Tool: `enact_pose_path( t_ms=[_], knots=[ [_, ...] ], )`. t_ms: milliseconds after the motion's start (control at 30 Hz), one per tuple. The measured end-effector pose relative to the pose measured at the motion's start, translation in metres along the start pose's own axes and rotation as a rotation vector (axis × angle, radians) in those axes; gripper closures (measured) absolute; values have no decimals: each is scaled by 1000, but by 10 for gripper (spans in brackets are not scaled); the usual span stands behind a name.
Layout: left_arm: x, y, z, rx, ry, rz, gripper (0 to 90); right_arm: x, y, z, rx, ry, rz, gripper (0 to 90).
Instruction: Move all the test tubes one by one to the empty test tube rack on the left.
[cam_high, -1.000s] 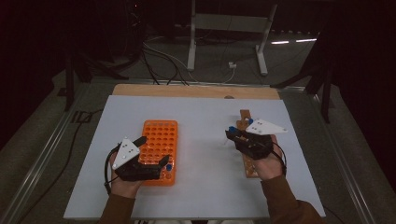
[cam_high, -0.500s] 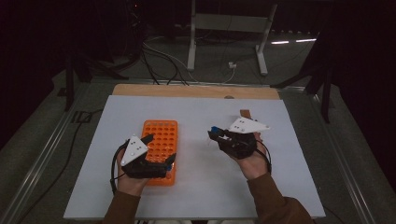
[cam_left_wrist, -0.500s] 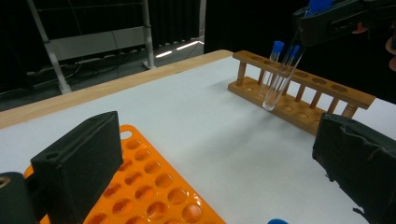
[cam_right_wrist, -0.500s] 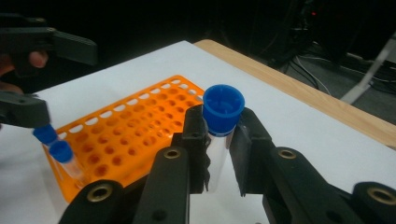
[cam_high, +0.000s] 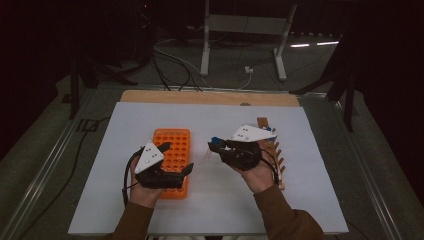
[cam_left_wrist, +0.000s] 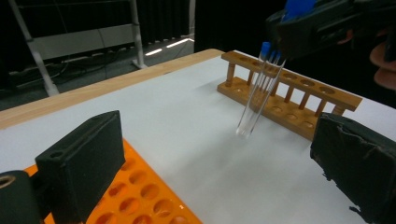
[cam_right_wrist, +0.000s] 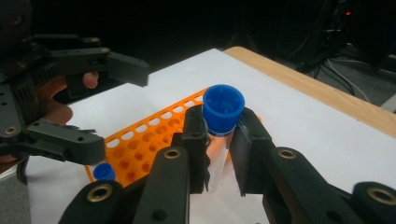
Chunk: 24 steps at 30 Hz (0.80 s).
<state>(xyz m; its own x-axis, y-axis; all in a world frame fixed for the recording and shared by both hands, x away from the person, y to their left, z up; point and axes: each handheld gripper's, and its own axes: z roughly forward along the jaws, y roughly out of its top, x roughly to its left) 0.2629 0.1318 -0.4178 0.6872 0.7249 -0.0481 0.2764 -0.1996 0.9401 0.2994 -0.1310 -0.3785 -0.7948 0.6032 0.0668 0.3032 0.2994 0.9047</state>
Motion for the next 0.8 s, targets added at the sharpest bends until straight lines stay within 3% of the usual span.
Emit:
enact_pose_path(
  t_ms=[200,333,533,800],
  knots=[
    [-5,5,5,6,-11,10,80,8,6,8,12,30,-9,771],
    [-7,7,8,9,-35,3,178,16,10,11,12,51,-18,771],
    [-10,8,11,11,-76,22,430,23,10,17,13,80,-15,770],
    [-12,7,10,19,-83,57,632,27,9,19,8,119,6,770]
  ],
)
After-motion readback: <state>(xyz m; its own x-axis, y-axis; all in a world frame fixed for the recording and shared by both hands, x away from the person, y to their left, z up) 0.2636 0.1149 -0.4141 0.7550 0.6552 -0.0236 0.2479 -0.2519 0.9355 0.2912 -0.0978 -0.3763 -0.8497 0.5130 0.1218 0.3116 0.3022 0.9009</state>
